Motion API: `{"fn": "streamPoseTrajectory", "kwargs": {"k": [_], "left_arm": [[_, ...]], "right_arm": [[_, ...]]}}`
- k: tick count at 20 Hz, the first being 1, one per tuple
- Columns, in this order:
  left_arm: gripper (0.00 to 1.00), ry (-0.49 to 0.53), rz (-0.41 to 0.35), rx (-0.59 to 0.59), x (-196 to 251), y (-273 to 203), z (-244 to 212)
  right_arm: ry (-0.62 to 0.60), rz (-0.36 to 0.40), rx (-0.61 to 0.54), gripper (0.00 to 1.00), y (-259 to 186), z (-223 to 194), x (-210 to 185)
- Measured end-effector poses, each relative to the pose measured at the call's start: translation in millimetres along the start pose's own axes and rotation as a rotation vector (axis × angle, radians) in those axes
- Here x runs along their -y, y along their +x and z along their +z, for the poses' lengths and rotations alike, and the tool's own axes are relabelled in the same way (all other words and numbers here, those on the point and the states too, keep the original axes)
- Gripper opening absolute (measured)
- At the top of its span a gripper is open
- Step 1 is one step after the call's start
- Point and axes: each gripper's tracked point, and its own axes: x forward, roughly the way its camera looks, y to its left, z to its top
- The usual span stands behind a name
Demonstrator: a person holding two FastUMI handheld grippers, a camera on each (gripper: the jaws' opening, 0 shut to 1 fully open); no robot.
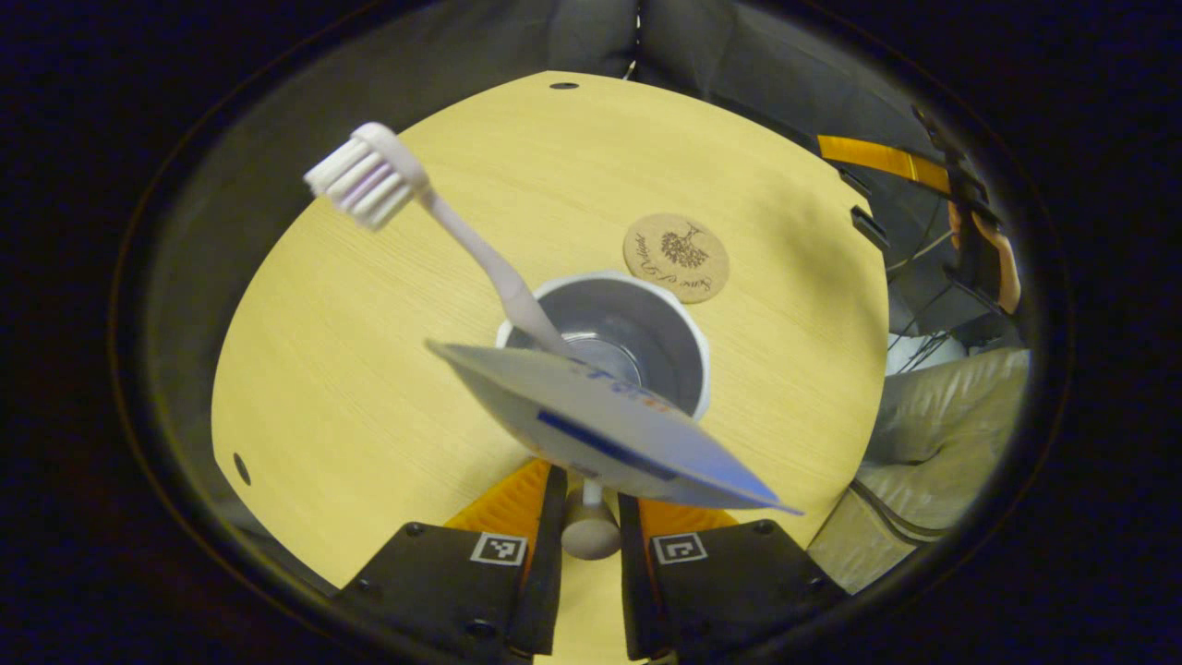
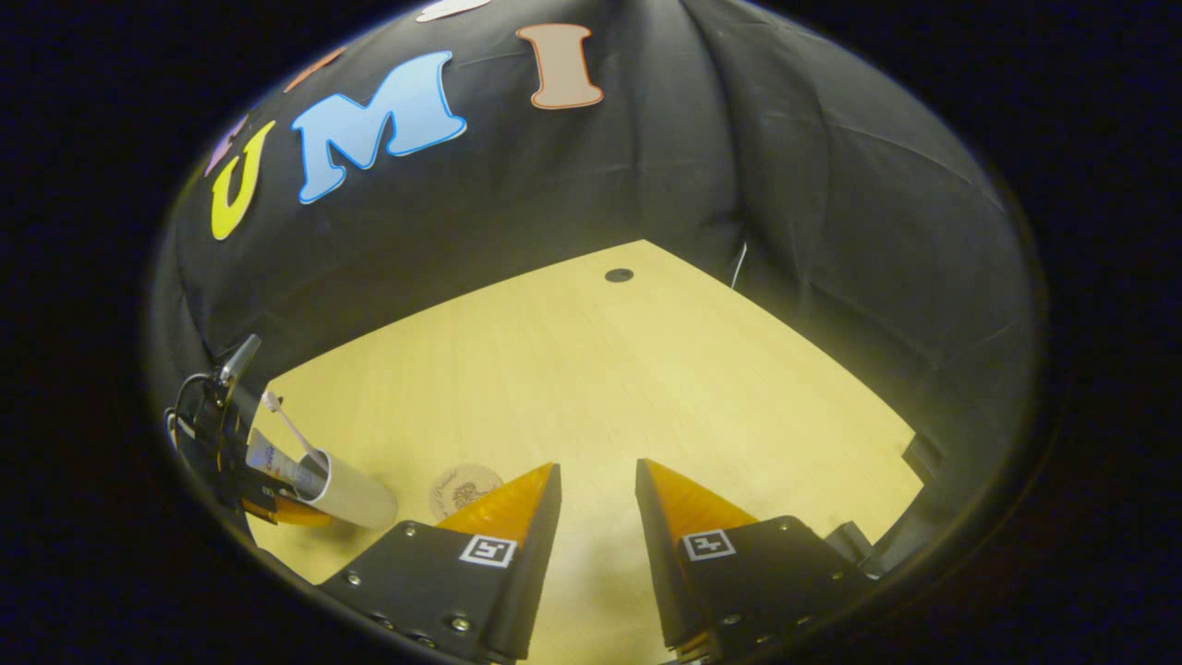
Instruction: Put the toothbrush and toothpaste on the desktop into the cup, then pick up the cup and place it on the coaster on the desktop.
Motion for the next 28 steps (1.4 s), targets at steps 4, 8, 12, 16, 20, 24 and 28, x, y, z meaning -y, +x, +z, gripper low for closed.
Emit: {"fn": "streamPoseTrajectory", "kwargs": {"k": [4,8,12,16,20,24,28], "left_arm": [[0.27,-0.032,0.019,0.033,-0.8,-3.2,5.3],[0.27,-0.037,0.035,0.052,6.1,-8.5,15.0],[0.27,-0.025,0.038,0.075,19.4,-10.4,33.7],[0.26,0.007,0.03,0.077,24.8,-11.1,46.2],[0.27,0.048,0.017,0.075,31.2,-7.3,63.8],[0.27,0.088,0.008,0.076,38.6,-1.8,85.2],[0.27,0.106,-0.003,0.062,41.9,8.3,94.2]], "right_arm": [[0.004,0.012,-0.009,0.51,4.2,0.6,-1.0],[0.006,0.031,-0.017,0.51,7.0,1.5,-2.8],[0.011,0.039,-0.021,0.51,10.2,1.1,0.1],[0.037,0.033,-0.021,0.51,10.7,3.9,10.9],[0.065,0.022,-0.023,0.51,9.4,2.7,23.1],[0.091,0.009,-0.025,0.51,7.5,1.4,33.5],[0.115,-0.001,-0.026,0.51,3.6,-0.9,45.1]]}}
